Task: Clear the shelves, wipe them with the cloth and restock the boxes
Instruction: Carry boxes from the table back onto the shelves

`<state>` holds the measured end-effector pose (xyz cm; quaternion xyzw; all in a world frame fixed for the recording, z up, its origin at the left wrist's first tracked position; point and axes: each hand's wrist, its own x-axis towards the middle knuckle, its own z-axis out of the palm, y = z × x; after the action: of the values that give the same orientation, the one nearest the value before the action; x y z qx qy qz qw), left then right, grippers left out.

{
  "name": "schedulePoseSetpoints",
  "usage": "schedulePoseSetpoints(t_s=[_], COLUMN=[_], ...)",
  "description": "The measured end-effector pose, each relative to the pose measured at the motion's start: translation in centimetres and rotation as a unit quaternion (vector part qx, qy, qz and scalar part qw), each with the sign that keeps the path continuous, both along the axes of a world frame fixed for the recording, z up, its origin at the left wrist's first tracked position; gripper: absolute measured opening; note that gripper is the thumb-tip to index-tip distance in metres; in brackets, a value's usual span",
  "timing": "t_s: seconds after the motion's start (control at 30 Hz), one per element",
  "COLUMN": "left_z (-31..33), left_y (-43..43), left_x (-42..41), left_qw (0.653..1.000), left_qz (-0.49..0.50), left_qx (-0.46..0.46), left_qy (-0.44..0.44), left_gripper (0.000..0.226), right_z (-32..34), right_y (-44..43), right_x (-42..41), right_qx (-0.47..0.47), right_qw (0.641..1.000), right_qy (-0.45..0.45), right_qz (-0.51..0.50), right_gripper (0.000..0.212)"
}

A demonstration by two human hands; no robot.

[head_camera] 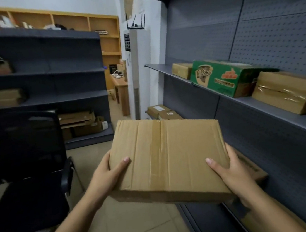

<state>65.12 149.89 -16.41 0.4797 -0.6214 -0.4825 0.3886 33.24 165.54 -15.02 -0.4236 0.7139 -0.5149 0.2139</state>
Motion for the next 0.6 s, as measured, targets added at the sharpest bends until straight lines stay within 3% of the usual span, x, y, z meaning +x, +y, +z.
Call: schedulePoseSetpoints(t_s=[0.23,0.4,0.6], left_z=[-0.3,-0.6,-1.2], left_y=[-3.8,-8.5,-16.7], left_x=[0.7,1.9,3.2], left_qw=[0.998,0.996,0.995], left_qz=[0.058,0.087,0.098], left_qx=[0.000,0.003,-0.001], left_qy=[0.008,0.006,0.005], left_gripper=[0.058,0.066,0.069], right_z=[-0.1,-0.6,-0.9], right_y=[-8.9,-15.6,-24.5], right_x=[-1.4,-1.3,-0.2], right_qx=[-0.004,0.010,0.023], right_qw=[0.997,0.995,0.993], right_qy=[-0.007,0.022,0.014], right_qz=[0.078,0.099,0.111], right_gripper=[0.073,0.091,0.094])
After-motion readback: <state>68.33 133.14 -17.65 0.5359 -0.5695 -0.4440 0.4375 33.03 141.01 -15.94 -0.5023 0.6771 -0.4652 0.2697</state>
